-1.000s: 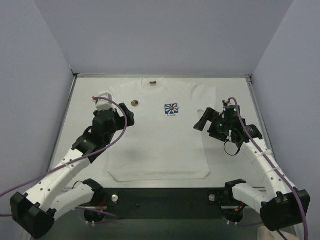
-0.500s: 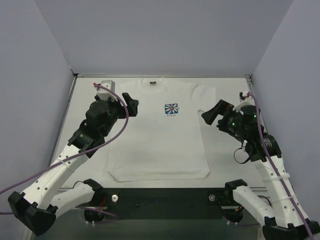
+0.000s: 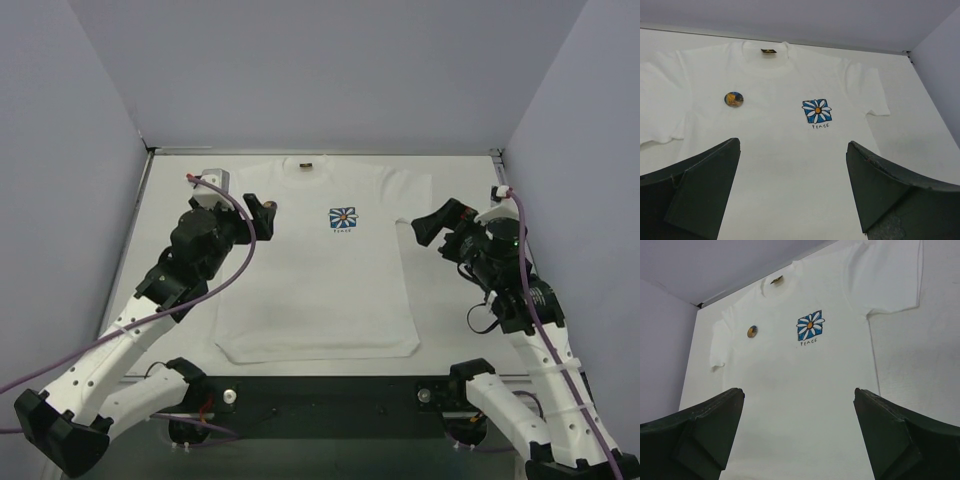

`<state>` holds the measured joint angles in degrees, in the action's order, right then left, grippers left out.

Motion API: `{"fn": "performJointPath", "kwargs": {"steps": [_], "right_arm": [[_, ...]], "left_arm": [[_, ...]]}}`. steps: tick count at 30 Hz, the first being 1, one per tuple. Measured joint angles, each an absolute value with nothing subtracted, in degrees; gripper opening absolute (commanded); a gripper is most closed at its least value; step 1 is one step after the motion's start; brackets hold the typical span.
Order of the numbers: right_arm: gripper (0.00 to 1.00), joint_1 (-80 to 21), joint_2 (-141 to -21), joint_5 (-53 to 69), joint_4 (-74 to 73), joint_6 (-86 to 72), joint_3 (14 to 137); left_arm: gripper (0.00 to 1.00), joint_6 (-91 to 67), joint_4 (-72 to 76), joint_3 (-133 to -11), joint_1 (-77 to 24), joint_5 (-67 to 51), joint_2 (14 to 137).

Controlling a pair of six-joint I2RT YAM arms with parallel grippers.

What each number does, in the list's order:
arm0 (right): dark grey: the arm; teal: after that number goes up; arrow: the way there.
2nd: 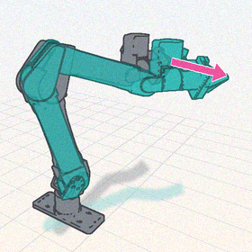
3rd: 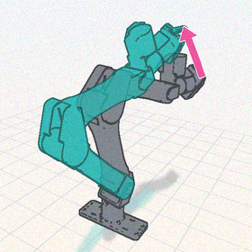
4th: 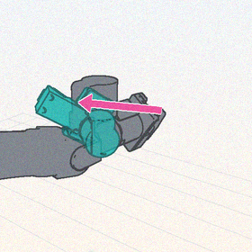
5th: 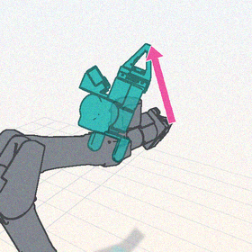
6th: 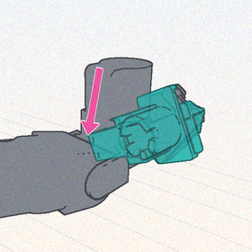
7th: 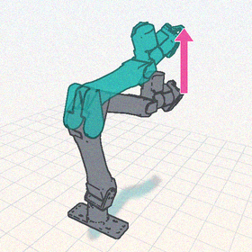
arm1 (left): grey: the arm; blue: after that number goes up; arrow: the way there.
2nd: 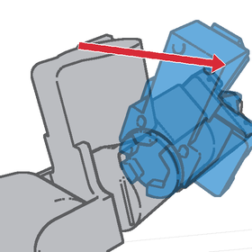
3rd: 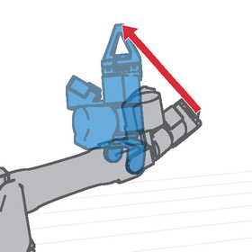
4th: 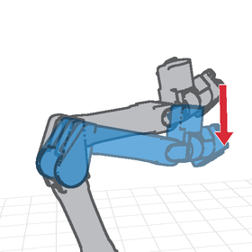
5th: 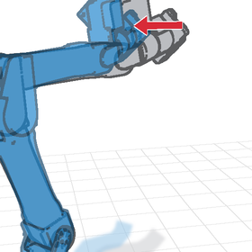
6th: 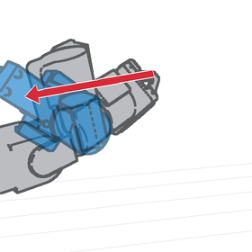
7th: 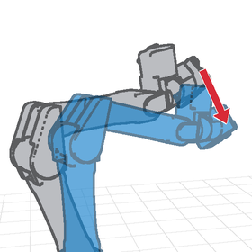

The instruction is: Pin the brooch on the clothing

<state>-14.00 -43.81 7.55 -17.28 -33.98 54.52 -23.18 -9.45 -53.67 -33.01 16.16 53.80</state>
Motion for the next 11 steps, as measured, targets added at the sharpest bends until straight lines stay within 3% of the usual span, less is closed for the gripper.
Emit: {"fn": "performJointPath", "kwargs": {"steps": [11], "right_arm": [[1.0, -14.0, -38.7, -1.2, -2.3, -26.7, 40.4]], "left_arm": [[0.97, -20.6, -8.3, -50.3, -33.0, 16.0, 51.7]]}}
